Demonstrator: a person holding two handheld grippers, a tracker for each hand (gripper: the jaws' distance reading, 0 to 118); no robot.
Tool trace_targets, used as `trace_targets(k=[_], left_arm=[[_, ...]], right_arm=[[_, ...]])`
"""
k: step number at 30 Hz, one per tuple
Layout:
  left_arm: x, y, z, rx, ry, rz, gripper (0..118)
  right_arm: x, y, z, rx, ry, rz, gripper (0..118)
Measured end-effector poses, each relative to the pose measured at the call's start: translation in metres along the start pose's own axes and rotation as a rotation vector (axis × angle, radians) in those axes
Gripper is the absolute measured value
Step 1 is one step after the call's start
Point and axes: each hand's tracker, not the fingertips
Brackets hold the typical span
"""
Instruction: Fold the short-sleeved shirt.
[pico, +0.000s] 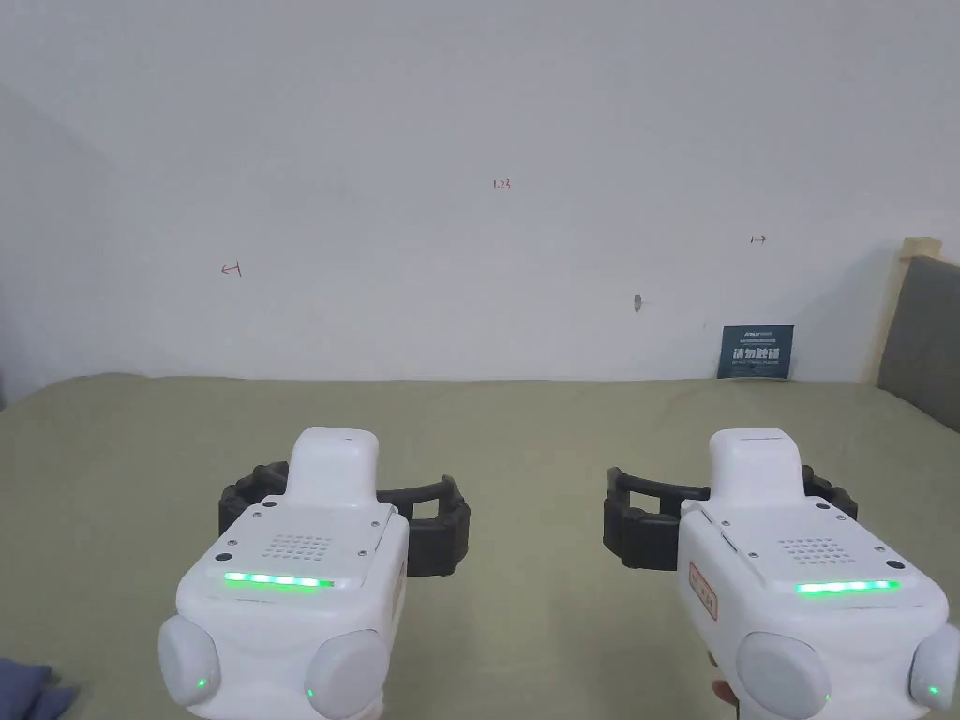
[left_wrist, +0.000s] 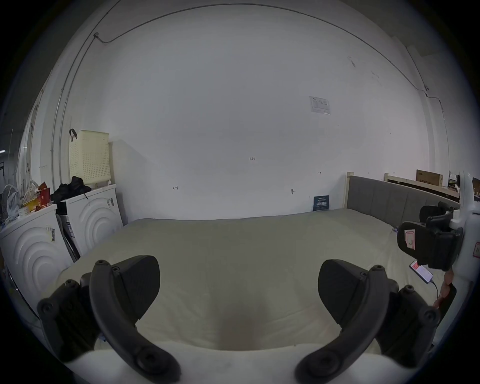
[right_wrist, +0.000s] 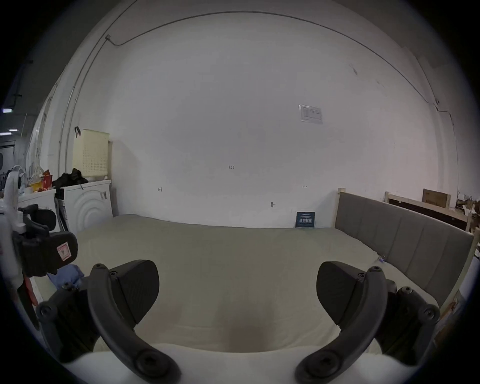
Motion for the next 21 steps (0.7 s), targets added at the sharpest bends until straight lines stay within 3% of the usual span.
trace_targets(k=[3, 11, 14, 21], left_arm=[[0.0003, -0.0002, -0.0006, -0.005, 0.001, -0.003, 118], [0.0007, -0.0008, 0.0005, -0.011, 0.0, 0.015, 118], [0.0012, -0.0014, 0.0008, -0.016, -0.004, 0.012, 118], [0.0009, 0.001, 0.0012, -0.015, -0.01, 0.015, 118]], right_arm=[[0.0045, 0.0037, 0.0018, -0.011, 0.061, -0.044, 118], [0.0086, 0.0082, 0.0009, -0.07, 0.07, -0.116, 118], [0.0047, 0.0078, 0.0003, -0.066, -0.006, -0.087, 118], [0.0003, 0.0046, -0.0035, -0.049, -0.017, -0.053, 118]])
